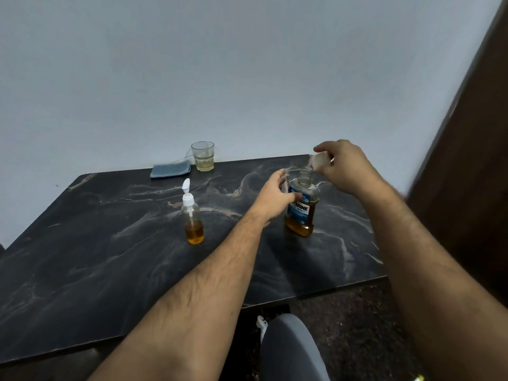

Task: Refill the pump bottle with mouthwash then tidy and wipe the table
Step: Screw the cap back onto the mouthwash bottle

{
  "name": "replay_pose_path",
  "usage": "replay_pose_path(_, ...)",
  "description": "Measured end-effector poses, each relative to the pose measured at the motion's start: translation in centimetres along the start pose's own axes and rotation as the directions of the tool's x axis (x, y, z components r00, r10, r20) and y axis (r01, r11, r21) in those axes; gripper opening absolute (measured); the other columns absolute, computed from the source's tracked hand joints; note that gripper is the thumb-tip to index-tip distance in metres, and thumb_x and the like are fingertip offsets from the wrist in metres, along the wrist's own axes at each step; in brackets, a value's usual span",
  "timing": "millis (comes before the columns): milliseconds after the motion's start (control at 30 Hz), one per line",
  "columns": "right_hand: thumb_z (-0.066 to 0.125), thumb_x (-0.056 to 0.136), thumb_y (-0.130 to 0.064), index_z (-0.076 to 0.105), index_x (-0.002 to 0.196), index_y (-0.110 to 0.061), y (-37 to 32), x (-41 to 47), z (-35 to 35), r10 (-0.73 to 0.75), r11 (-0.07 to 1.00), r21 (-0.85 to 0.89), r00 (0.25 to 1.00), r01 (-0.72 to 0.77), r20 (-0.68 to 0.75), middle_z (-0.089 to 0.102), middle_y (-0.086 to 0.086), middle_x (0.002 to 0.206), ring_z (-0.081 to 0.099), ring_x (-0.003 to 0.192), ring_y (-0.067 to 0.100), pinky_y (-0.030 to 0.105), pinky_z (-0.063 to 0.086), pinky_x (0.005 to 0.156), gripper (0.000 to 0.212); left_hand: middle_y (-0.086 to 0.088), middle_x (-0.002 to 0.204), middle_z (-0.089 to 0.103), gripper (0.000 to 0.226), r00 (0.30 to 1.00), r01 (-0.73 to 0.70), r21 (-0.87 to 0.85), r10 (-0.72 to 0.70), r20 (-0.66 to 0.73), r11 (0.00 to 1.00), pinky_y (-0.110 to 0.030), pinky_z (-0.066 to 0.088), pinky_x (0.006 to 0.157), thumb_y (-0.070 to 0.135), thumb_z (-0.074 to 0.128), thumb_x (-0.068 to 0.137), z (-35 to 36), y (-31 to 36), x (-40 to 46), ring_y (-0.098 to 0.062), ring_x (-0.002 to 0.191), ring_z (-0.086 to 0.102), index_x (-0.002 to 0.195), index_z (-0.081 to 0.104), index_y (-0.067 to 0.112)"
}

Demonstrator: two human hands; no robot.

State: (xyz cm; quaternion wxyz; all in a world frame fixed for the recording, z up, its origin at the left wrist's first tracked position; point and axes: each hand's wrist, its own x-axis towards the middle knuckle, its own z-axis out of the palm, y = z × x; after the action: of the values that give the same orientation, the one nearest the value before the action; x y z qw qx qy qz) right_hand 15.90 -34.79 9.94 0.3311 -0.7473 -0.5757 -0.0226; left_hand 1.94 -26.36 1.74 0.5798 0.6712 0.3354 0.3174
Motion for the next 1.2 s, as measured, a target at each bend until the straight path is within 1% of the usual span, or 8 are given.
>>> replay_pose_path(133, 0.061, 0.089, -0.019, 0.068, 0.112, -0.02, -0.5, 1.4, -1.2, -0.059, 0.993, -0.089, 0.987, 0.073, 0.153, 0.065, 0.005, 0.11, 0.057, 0.087, 0.018, 0.027, 0.041, 0.071, 0.024, -0.005, 0.156, 0.038, 0.088, 0.992, 0.053, -0.017, -0.05, 0.117, 0.998, -0.041, 0.032, 0.115, -0.001, 0.073, 0.081, 0.3, -0.3, 0.9, -0.023, 0.143, 0.036, 0.153, 0.026, 0.017)
replay_pose_path(367, 0.061, 0.088, -0.006, 0.067, 0.124, -0.024, -2.3, 3.7, -2.0, -0.074, 0.94, -0.283, 0.925, 0.19, 0.373, 0.065, 0.002, 0.118, 0.05, 0.094, 0.014, 0.027, 0.038, 0.082, 0.041, -0.002, 0.14, 0.054, 0.074, 0.991, 0.073, -0.094, -0.062, 0.119, 0.993, -0.039, 0.043, 0.107, -0.001, 0.071, 0.082, 0.2, -1.6, 1.6, -0.019, 0.128, 0.051, 0.144, 0.04, 0.022)
replay_pose_path(567, 0.067, 0.085, -0.005, 0.067, 0.124, -0.026, -3.6, 4.4, -1.7, -0.028, 0.903, -0.365, 0.88, 0.226, 0.475, 0.06, -0.002, 0.109, 0.05, 0.093, 0.014, 0.028, 0.038, 0.08, 0.044, -0.007, 0.122, 0.067, 0.041, 0.995, 0.036, -0.097, -0.027, 0.098, 0.995, -0.038, 0.052, 0.099, -0.001, 0.071, 0.084, -0.1, -3.7, 1.9, -0.022, 0.116, 0.063, 0.12, 0.061, 0.017)
replay_pose_path(767, 0.072, 0.084, -0.009, 0.067, 0.123, -0.021, -3.7, 4.4, -0.6, 0.019, 0.892, -0.402, 0.873, 0.205, 0.487, 0.065, 0.001, 0.12, 0.052, 0.092, 0.014, 0.028, 0.042, 0.078, 0.042, -0.01, 0.118, 0.07, 0.032, 0.997, -0.03, -0.08, 0.036, 0.068, 0.996, -0.039, 0.054, 0.097, 0.0, 0.071, 0.085, 0.4, -4.4, 2.0, -0.021, 0.112, 0.066, 0.11, 0.06, 0.017)
replay_pose_path(900, 0.074, 0.085, -0.027, 0.069, 0.091, -0.011, -4.0, 4.3, -0.7, 0.072, 0.881, -0.443, 0.878, 0.166, 0.473, 0.068, -0.002, 0.075, 0.065, 0.072, 0.015, 0.027, 0.044, 0.059, 0.019, -0.005, 0.116, 0.071, 0.029, 0.998, -0.051, -0.007, 0.051, 0.033, 0.999, -0.042, 0.054, 0.098, 0.01, 0.072, 0.087, 0.7, -5.0, 2.2, -0.019, 0.111, 0.066, 0.107, 0.06, 0.027)
replay_pose_path(967, 0.067, 0.088, -0.044, 0.062, 0.072, -0.011, -4.0, 4.2, -0.3, 0.095, 0.853, -0.499, 0.897, 0.15, 0.432, 0.063, -0.001, 0.063, 0.063, 0.065, 0.017, 0.029, 0.044, 0.06, 0.037, 0.0, 0.114, 0.072, 0.028, 0.999, -0.051, 0.027, 0.051, 0.016, 0.998, -0.044, 0.053, 0.098, 0.017, 0.073, 0.086, 0.7, -5.3, 2.1, -0.016, 0.11, 0.067, 0.109, 0.061, 0.029)
replay_pose_path(1100, 0.041, 0.087, -0.075, 0.048, 0.066, -0.016, -4.0, 3.5, 0.5, 0.153, 0.76, -0.645, 0.944, 0.077, 0.293, 0.053, -0.002, 0.068, 0.056, 0.076, 0.017, 0.035, 0.046, 0.071, 0.062, 0.003, 0.118, 0.07, 0.036, 0.999, -0.032, 0.031, 0.031, 0.014, 0.999, -0.045, 0.051, 0.102, 0.023, 0.073, 0.086, 0.7, -5.4, 2.0, -0.014, 0.112, 0.065, 0.12, 0.06, 0.024)
replay_pose_path(1200, 0.038, 0.084, -0.08, 0.056, 0.079, -0.014, -3.7, 3.8, -0.2, 0.187, 0.814, -0.579, 0.922, 0.048, 0.339, 0.06, -0.001, 0.081, 0.057, 0.088, 0.021, 0.038, 0.046, 0.08, 0.068, 0.005, 0.117, 0.07, 0.034, 0.999, -0.033, 0.051, 0.032, 0.03, 0.998, -0.044, 0.051, 0.102, 0.024, 0.072, 0.087, 0.6, -5.2, 2.0, -0.013, 0.111, 0.065, 0.119, 0.06, 0.027)
